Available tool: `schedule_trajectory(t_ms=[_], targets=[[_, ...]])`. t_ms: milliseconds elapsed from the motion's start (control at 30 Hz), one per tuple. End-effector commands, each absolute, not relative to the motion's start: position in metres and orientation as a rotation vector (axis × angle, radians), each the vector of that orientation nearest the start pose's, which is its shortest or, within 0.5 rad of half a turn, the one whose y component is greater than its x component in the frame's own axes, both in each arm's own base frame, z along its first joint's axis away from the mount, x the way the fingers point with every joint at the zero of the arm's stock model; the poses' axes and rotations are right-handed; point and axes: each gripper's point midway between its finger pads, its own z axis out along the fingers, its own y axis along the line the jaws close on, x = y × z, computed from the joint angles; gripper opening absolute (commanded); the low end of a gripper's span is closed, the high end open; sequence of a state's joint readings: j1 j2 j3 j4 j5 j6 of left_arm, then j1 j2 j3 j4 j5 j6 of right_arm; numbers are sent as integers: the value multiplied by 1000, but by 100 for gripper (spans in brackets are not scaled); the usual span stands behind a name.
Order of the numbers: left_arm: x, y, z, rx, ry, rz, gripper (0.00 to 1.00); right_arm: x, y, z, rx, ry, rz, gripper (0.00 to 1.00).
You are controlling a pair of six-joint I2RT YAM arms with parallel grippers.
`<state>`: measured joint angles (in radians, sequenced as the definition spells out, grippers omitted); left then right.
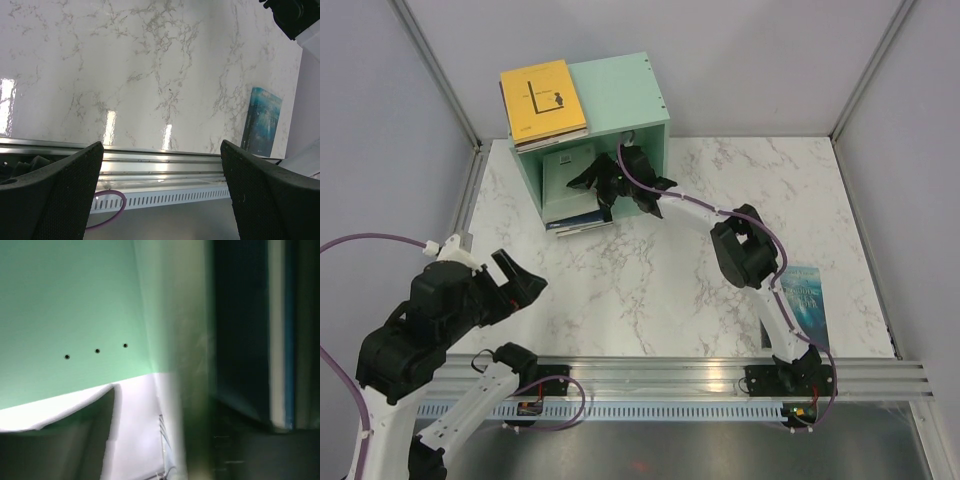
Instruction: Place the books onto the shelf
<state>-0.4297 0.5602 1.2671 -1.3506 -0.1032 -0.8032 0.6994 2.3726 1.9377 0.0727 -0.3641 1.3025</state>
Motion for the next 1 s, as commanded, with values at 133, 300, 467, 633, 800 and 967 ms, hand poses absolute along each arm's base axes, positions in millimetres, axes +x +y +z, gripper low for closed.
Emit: schedule_trajectory(t_ms=[133, 300, 467, 633, 800, 967], targets=[[93, -48, 268, -431, 2330, -425, 100, 436, 481, 177, 370, 2314, 1469, 93], [101, -53, 267, -419, 2332, -436, 100, 422, 446, 152, 370, 2475, 1250, 94], [104, -58, 260, -413, 2351, -448, 100, 416, 409, 136, 338, 2578, 1029, 95], [104, -58, 250, -416, 2382, -428, 100, 411, 378, 145, 286, 2577, 868, 98], [100, -57, 222, -425, 2457, -377, 100, 384, 321, 149, 237, 2606, 609, 98], [131, -108, 226, -336, 2411, -662, 100, 354, 237, 177, 278, 2540, 486, 98]])
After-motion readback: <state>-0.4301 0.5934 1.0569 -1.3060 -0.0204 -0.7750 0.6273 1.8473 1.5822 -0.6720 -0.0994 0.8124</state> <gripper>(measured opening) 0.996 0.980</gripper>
